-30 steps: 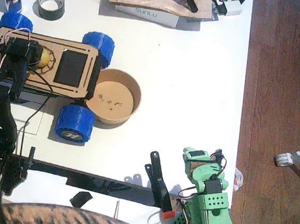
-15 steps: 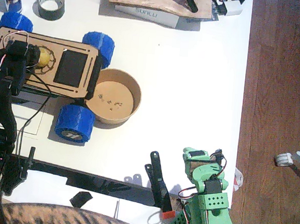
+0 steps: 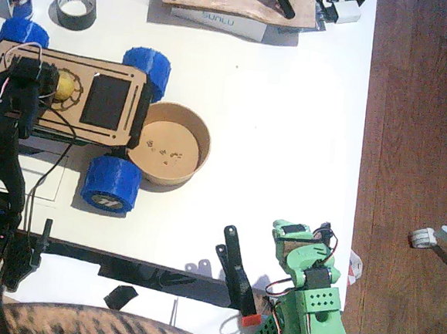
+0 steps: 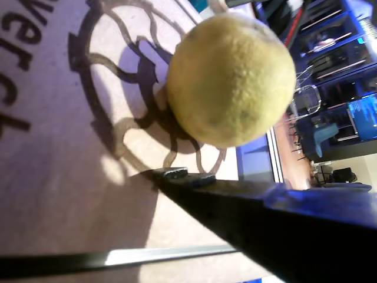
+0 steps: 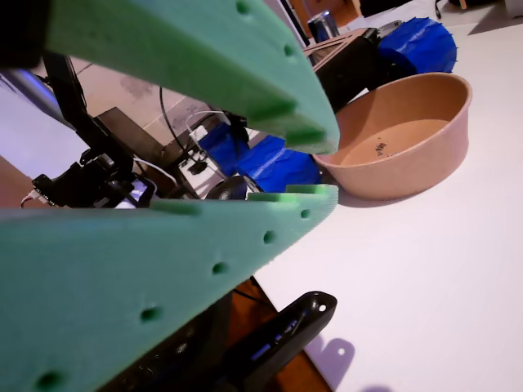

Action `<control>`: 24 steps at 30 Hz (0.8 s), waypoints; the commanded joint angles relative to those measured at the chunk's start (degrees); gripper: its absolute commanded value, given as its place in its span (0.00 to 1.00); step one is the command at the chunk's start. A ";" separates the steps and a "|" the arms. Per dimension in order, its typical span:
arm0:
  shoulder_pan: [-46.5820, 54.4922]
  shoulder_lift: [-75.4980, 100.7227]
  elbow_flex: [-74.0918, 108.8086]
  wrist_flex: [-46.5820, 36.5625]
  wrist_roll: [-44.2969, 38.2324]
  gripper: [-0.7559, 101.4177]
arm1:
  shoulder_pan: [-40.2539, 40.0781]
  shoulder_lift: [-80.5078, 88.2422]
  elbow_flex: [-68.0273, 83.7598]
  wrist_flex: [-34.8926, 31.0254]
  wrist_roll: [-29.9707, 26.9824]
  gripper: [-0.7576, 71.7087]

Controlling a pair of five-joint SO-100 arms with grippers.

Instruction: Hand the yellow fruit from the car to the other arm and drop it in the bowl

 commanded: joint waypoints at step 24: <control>4.48 -0.88 -6.06 -3.34 0.09 0.40 | -0.35 0.44 -2.55 0.26 -0.09 0.01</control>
